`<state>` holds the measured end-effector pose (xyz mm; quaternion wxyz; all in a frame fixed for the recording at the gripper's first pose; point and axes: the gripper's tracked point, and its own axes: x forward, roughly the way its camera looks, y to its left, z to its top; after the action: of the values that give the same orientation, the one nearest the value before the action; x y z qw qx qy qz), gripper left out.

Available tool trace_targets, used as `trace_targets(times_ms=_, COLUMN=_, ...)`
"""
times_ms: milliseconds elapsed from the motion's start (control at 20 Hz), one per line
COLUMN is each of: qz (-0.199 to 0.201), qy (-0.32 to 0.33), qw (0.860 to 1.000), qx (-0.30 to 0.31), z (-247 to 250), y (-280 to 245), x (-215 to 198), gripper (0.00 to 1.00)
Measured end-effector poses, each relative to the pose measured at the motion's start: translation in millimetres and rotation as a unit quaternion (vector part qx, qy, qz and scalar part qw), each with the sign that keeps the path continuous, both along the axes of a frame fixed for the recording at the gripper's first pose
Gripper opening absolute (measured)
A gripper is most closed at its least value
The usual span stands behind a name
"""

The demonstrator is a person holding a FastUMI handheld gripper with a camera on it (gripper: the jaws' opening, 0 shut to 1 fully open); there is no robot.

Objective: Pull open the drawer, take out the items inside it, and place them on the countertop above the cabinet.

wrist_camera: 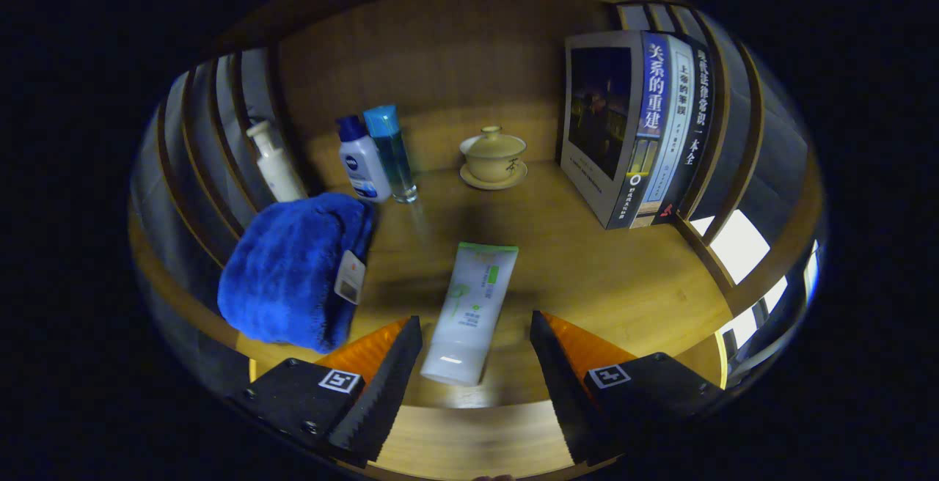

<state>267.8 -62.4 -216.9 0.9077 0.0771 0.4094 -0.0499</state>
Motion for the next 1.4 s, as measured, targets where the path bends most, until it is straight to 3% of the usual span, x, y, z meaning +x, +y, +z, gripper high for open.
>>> trace_targets(times_ms=200, qz=0.012, qy=-0.062, qw=0.997, qx=0.05, z=52, y=18, x=-23, gripper=0.97)
trace_targets(times_ms=600, qz=0.033, qy=-0.147, qw=0.987, qx=0.051, z=129, y=31, x=-97, gripper=0.96)
trace_targets(times_ms=950, qz=0.094, qy=-0.191, qw=0.977, qx=0.024, z=110, y=93, x=-147, gripper=0.96)
trace_targets(times_ms=1400, qz=0.076, qy=-0.271, qw=0.958, qx=-0.048, z=88, y=86, x=-228, gripper=0.96)
